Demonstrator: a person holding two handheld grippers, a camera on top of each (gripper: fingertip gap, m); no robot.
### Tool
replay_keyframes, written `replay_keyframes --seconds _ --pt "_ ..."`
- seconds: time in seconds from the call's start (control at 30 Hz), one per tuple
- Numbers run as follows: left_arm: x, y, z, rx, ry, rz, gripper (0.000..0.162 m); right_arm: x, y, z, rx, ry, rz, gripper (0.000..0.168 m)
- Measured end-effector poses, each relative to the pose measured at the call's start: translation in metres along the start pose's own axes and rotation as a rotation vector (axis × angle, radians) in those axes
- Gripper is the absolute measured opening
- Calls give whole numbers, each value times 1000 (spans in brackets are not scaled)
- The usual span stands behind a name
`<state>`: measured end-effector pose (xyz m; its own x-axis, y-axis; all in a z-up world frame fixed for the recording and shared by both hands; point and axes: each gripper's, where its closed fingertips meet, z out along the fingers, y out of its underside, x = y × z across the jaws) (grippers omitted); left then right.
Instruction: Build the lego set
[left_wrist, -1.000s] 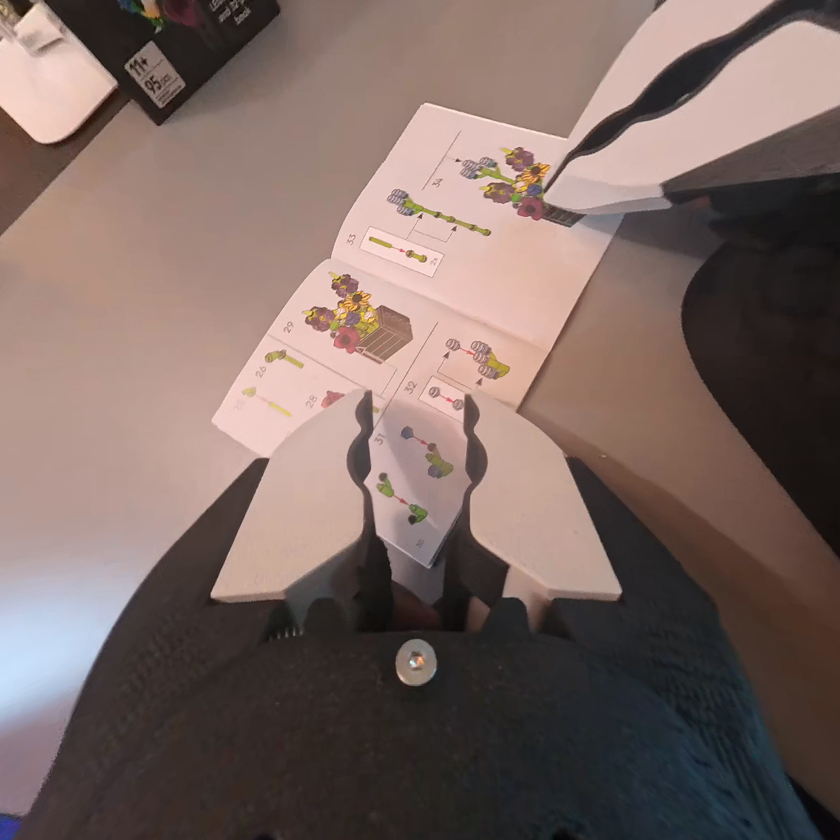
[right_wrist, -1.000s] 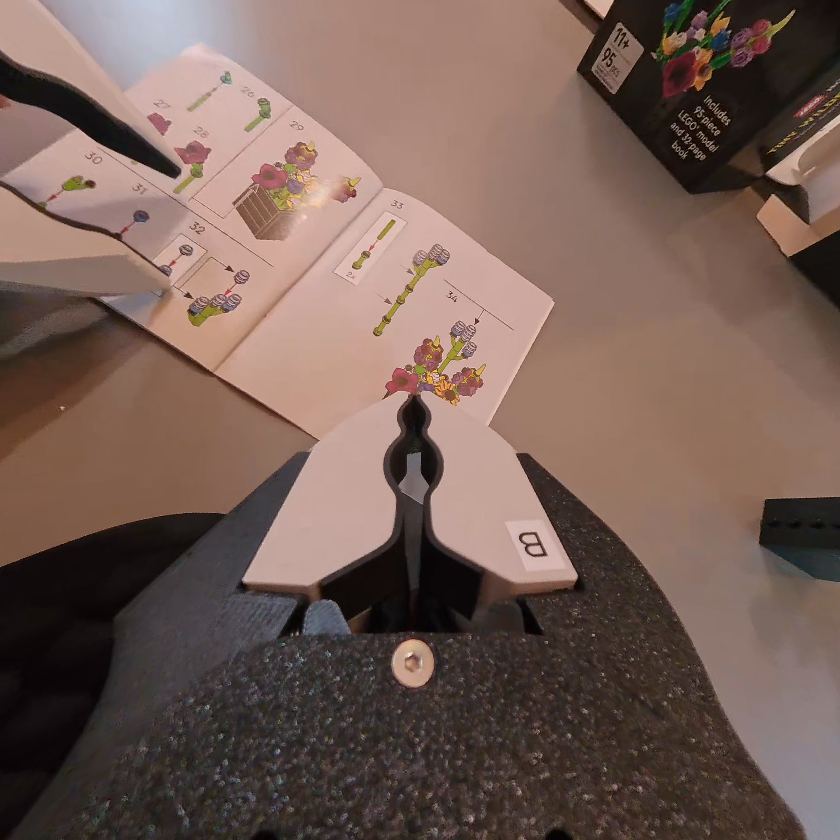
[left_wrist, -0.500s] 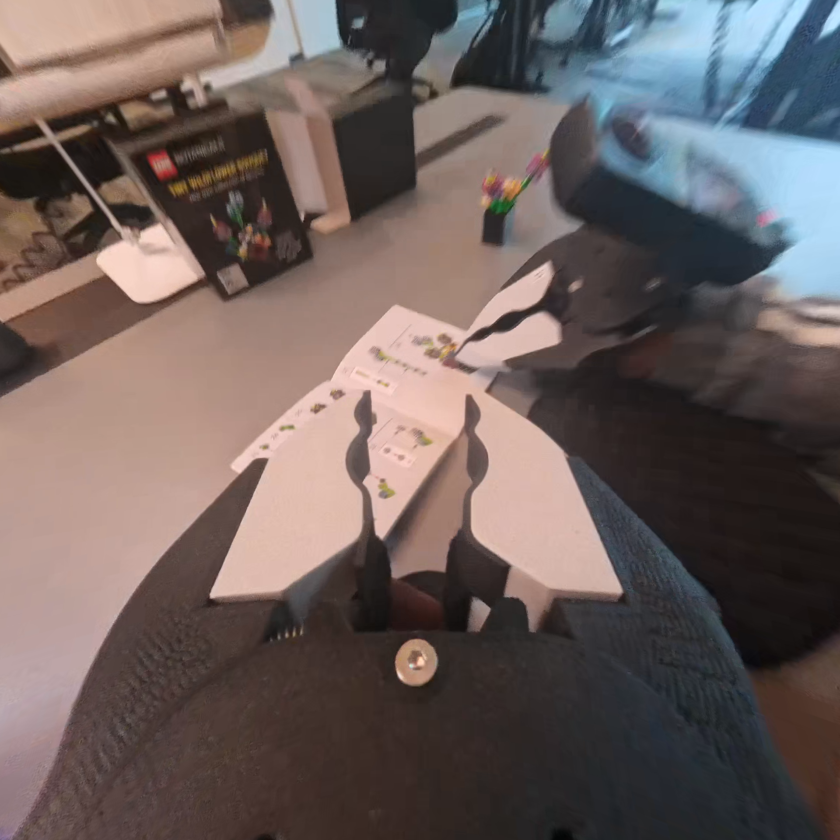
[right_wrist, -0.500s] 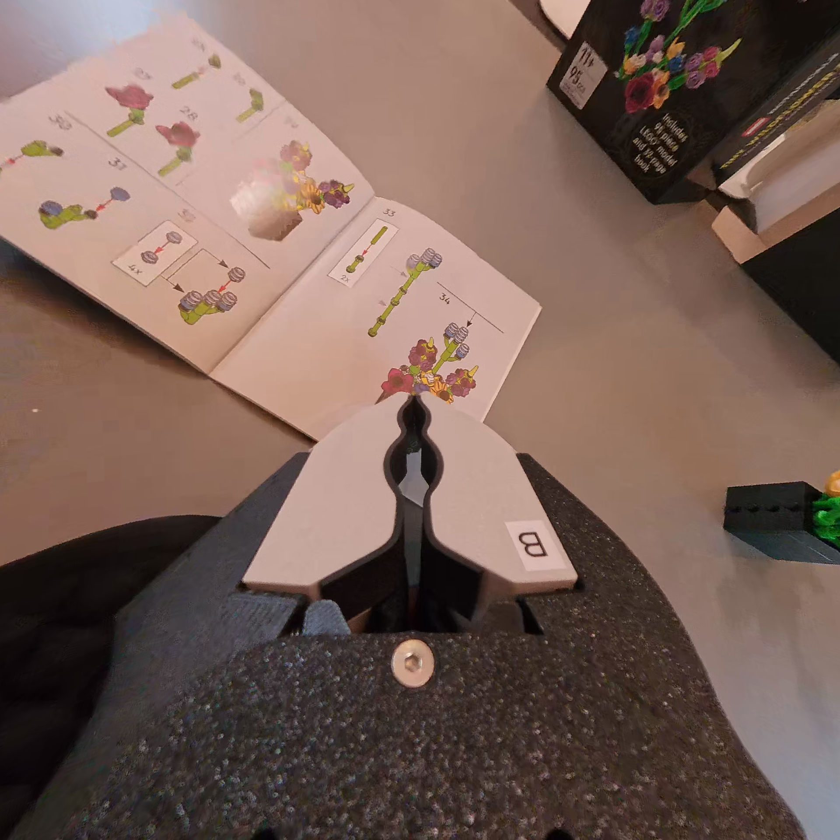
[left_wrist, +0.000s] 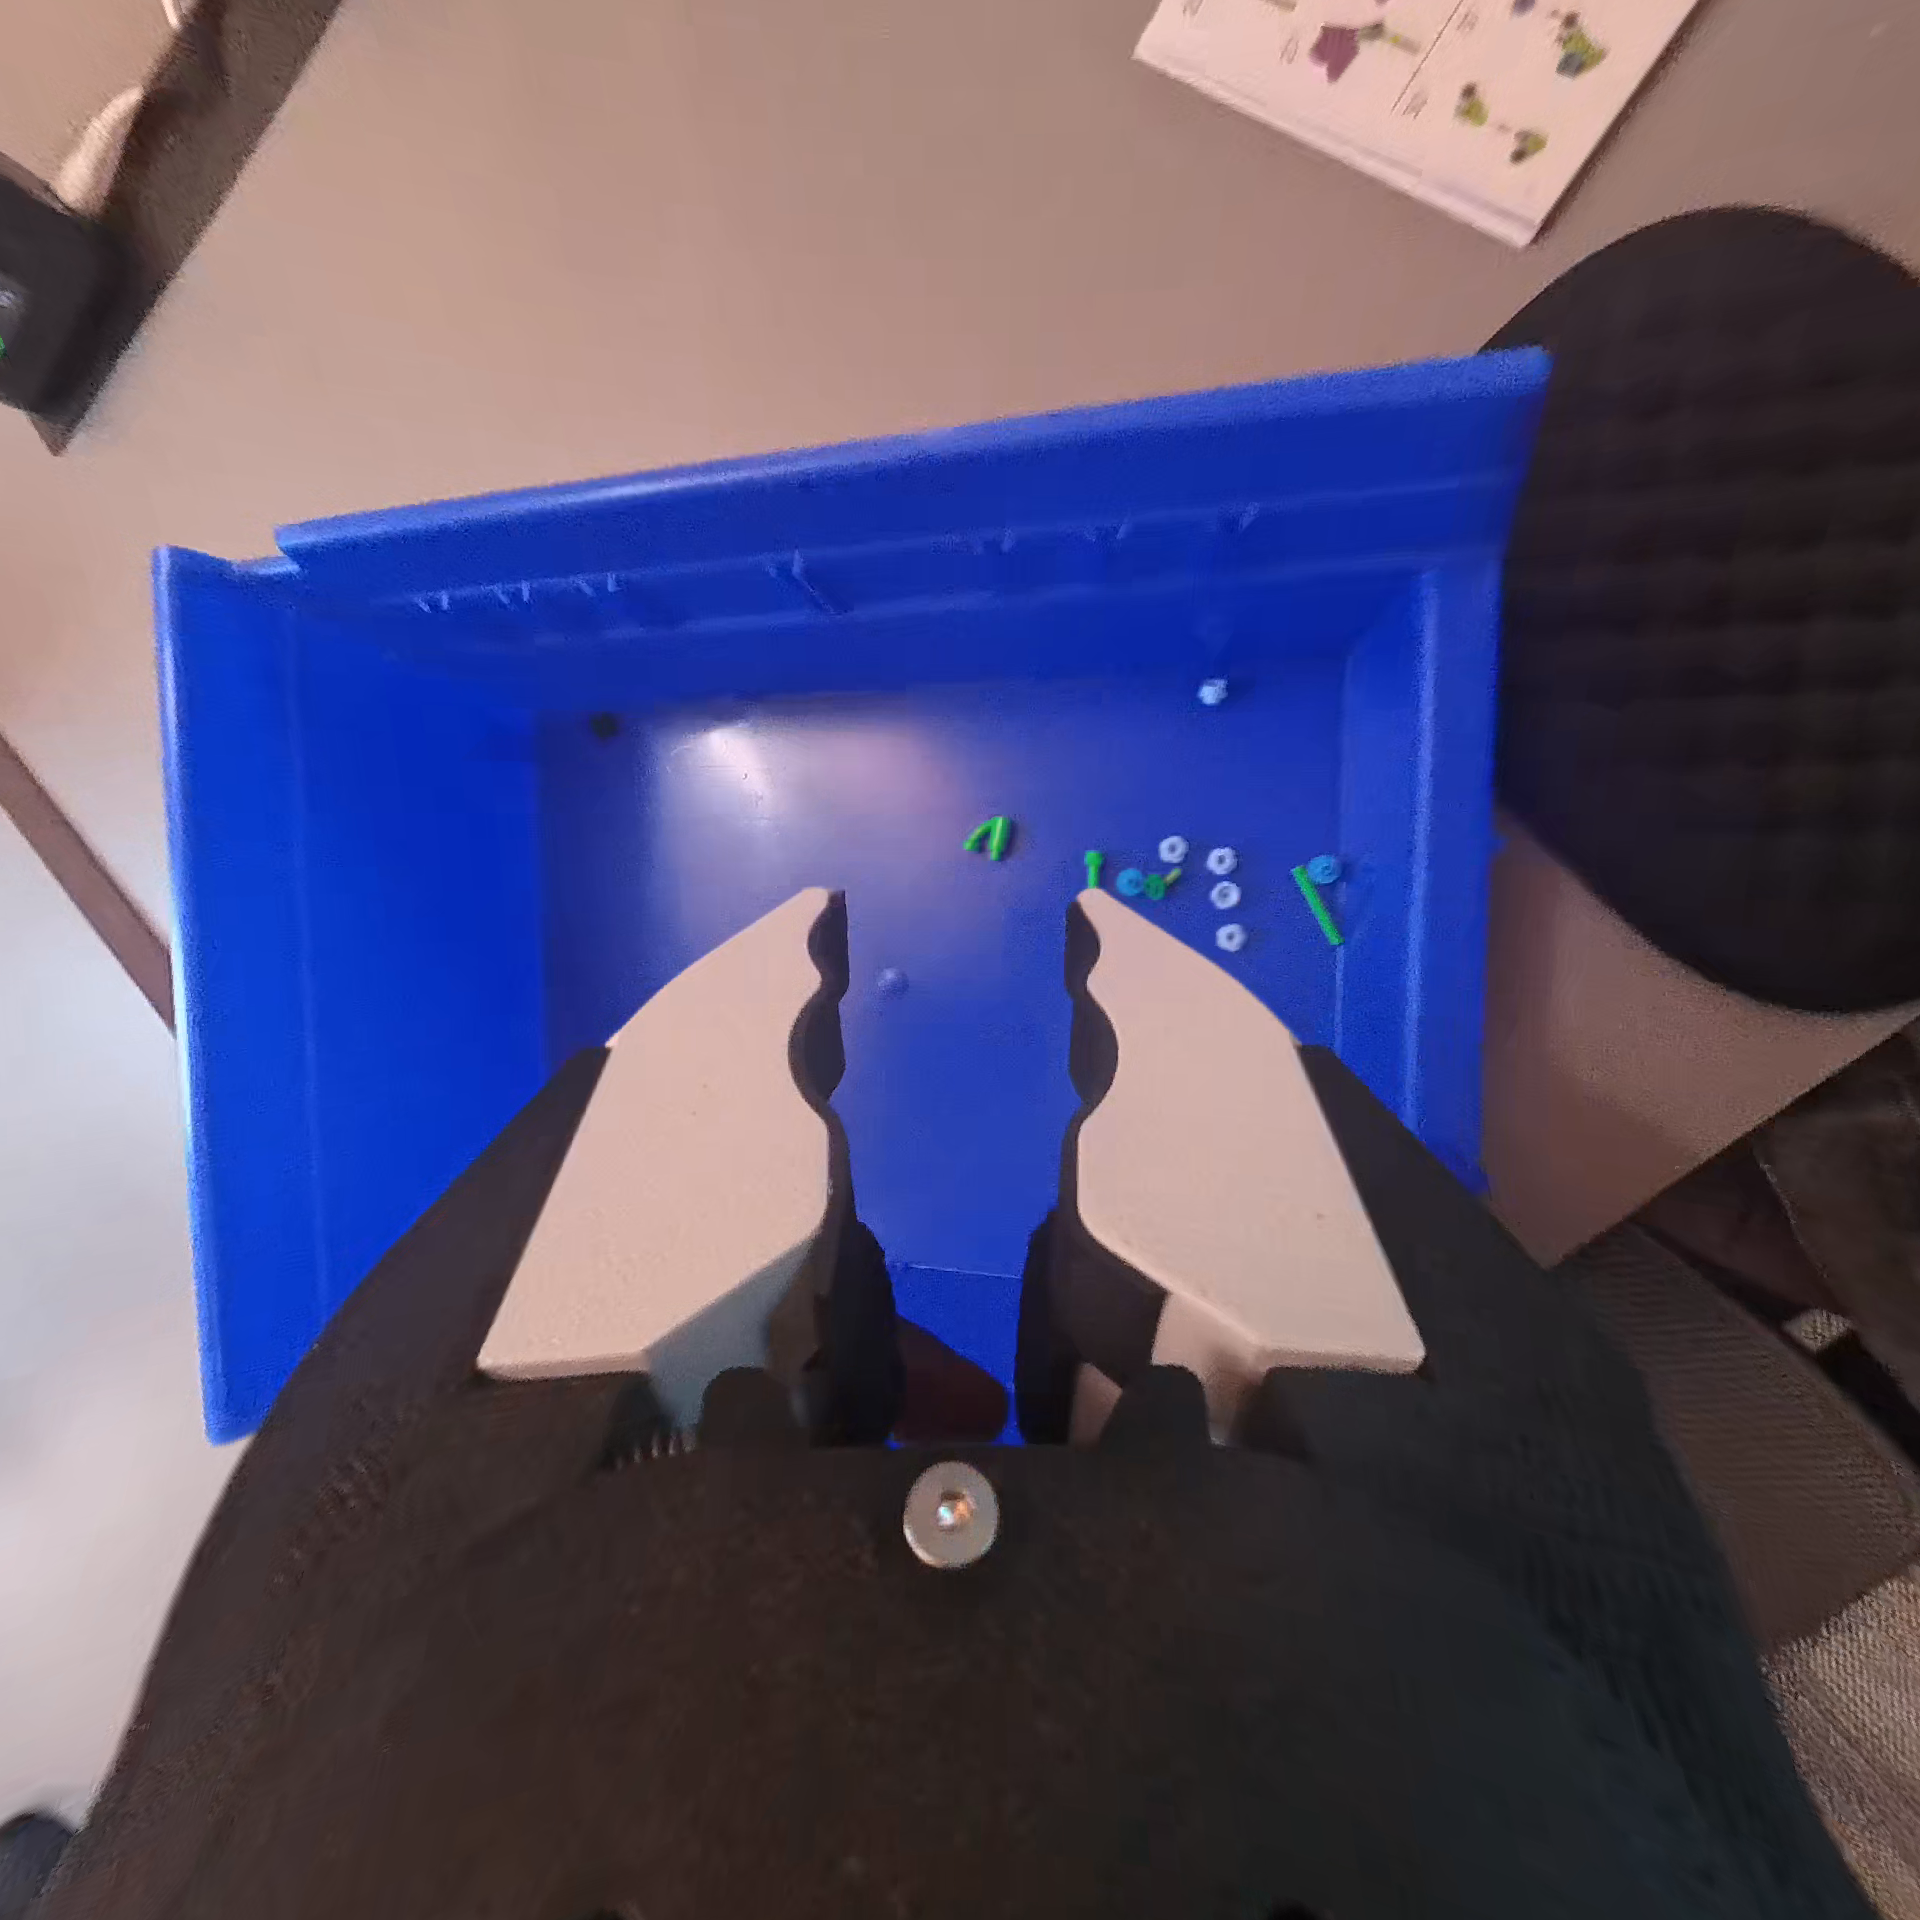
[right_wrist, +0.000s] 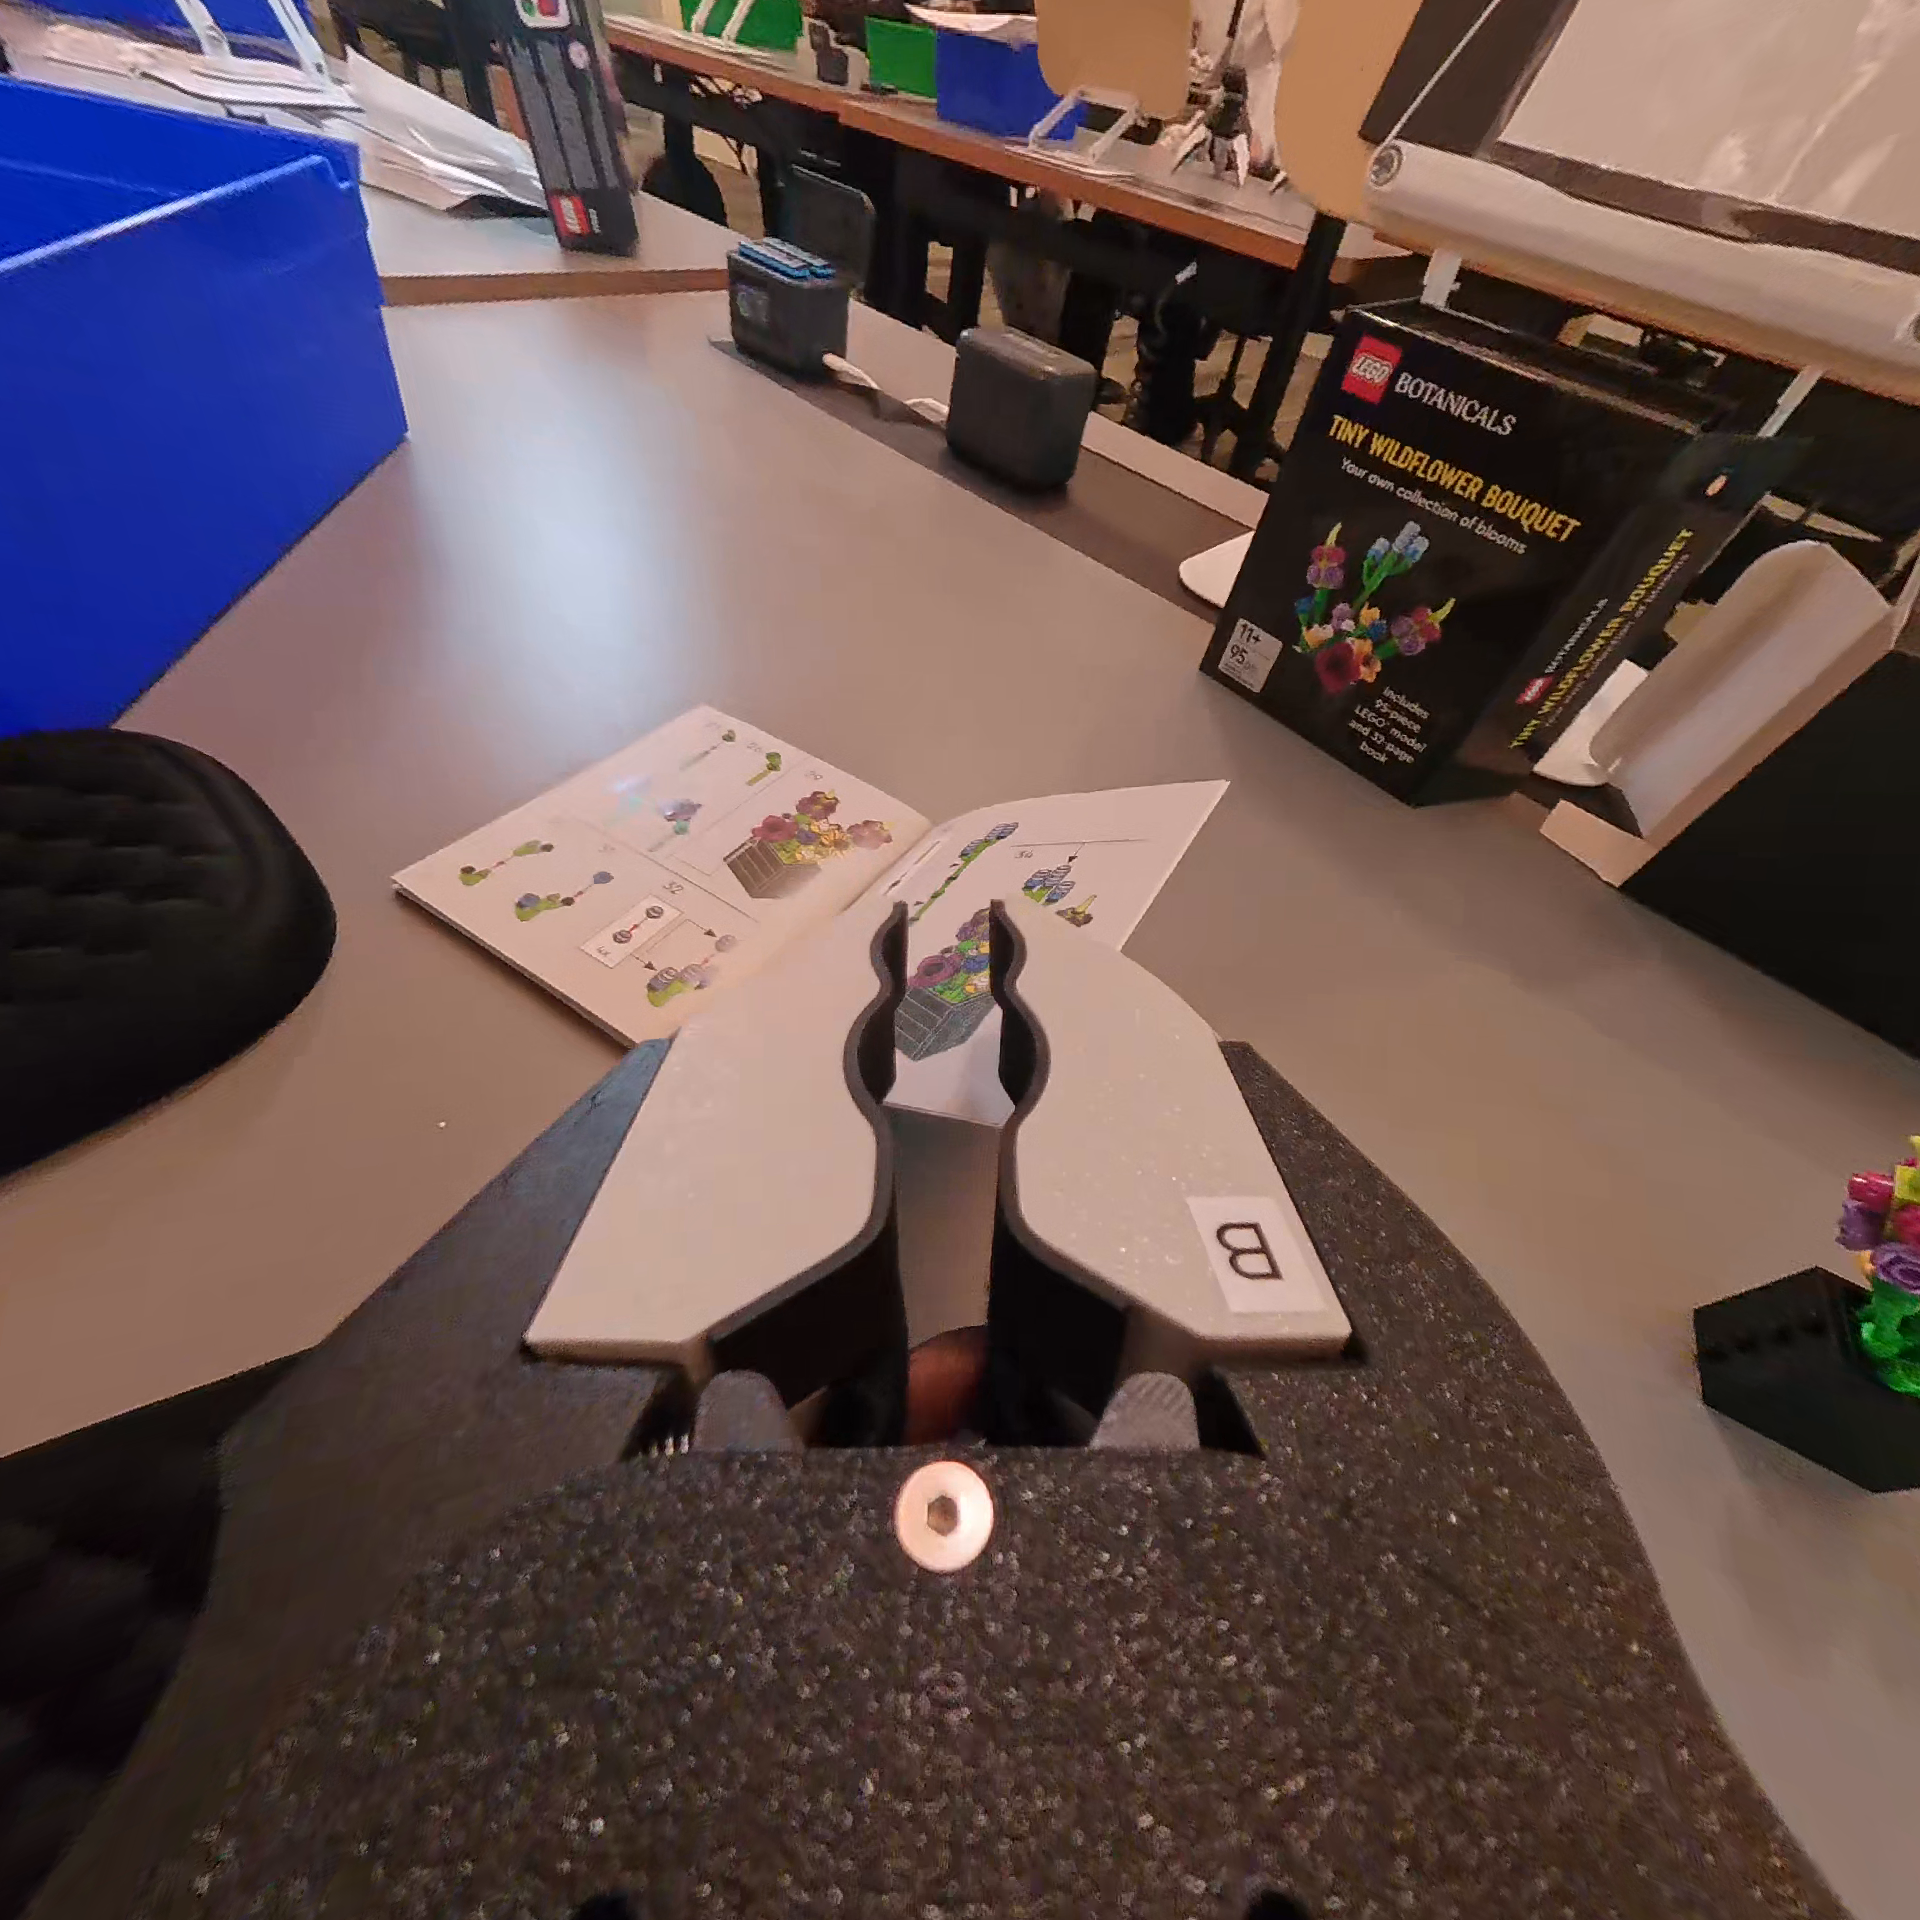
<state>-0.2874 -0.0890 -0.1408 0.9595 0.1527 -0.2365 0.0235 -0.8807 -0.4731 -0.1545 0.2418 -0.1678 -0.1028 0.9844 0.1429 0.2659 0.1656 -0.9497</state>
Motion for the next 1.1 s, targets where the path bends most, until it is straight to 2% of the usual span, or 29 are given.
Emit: replay_keyframes --seconds 0.13,0.3,0.43,0.57,0.77,1.03,1.1 --pt "-11 11 15 -17 64 41 40 -1 -3 0 29 -8 -1 14" --pt "-2 18 28 -79 227 128 40 -5 -1 2 23 -18 -30 14" --pt "-12 35 46 -184 235 176 36 -6 -3 2 41 -13 -63 13" --pt "-4 25 59 -131 284 224 24 -6 -5 1 58 -18 -58 11" --pt "0 21 80 -142 282 317 24 -7 -6 0 56 -16 -69 11" --pt "13 33 93 -167 387 241 27 -5 -9 -2 64 -7 -68 11" --pt "12 32 93 -158 375 234 13 -5 -9 -2 67 -4 -80 11"
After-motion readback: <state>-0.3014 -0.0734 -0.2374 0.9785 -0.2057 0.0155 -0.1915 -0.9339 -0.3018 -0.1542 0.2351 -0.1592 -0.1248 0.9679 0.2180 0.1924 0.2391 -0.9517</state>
